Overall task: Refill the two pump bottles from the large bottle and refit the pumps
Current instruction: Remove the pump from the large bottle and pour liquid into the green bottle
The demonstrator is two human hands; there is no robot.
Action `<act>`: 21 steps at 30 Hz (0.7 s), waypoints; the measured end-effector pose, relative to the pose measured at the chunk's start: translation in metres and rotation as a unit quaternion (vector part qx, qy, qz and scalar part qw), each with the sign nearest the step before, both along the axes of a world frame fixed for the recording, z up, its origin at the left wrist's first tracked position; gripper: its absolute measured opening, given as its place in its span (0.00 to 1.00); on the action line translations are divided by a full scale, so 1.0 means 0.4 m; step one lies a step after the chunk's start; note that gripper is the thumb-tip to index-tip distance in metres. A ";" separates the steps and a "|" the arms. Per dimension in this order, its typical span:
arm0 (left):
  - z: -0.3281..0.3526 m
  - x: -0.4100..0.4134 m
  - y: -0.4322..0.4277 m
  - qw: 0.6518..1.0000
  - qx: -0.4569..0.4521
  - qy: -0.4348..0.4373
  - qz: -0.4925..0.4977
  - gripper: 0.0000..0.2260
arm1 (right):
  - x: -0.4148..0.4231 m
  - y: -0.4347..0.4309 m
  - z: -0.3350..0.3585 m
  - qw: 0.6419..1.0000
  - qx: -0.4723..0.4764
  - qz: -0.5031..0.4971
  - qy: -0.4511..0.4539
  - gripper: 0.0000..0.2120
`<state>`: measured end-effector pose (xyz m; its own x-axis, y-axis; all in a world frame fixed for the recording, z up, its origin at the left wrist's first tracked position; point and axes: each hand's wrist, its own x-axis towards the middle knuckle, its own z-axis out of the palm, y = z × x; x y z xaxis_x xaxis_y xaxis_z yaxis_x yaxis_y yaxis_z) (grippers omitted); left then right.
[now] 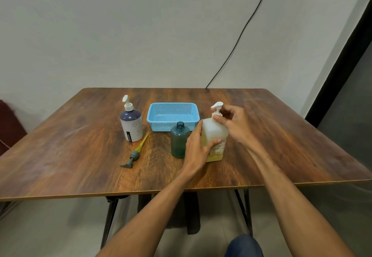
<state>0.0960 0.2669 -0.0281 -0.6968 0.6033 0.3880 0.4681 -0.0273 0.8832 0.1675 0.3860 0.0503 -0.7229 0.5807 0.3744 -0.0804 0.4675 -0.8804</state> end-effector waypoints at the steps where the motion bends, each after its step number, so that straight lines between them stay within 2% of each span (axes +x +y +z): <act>1: 0.000 0.001 0.000 1.000 -0.002 0.000 0.000 0.37 | 0.004 0.008 0.002 1.000 -0.011 0.021 -0.003 0.12; 4: 0.001 0.005 -0.001 1.000 0.004 0.000 -0.005 0.33 | 0.003 0.013 -0.002 1.000 0.022 0.008 -0.011 0.13; 6: 0.005 0.007 -0.004 1.000 0.011 -0.001 -0.005 0.29 | -0.009 -0.009 -0.013 0.997 0.050 -0.066 -0.001 0.19; 8: 0.007 0.007 -0.005 1.000 0.014 0.001 -0.005 0.31 | -0.018 -0.030 -0.021 0.990 0.068 -0.124 0.027 0.17; 11: 0.011 0.008 -0.008 1.000 0.013 0.004 -0.003 0.33 | -0.016 -0.022 -0.017 0.994 0.048 -0.095 0.030 0.10; 15: 0.011 0.009 -0.007 1.000 0.010 0.006 -0.009 0.33 | 0.005 0.008 -0.006 0.999 -0.021 -0.007 0.026 0.13; 19: 0.009 0.008 -0.005 1.000 0.016 -0.003 -0.013 0.33 | -0.006 -0.015 -0.028 0.994 0.028 -0.102 0.037 0.19; 21: 0.005 0.006 -0.005 1.000 0.016 0.001 -0.012 0.33 | -0.014 -0.023 -0.036 0.988 0.051 -0.141 0.045 0.17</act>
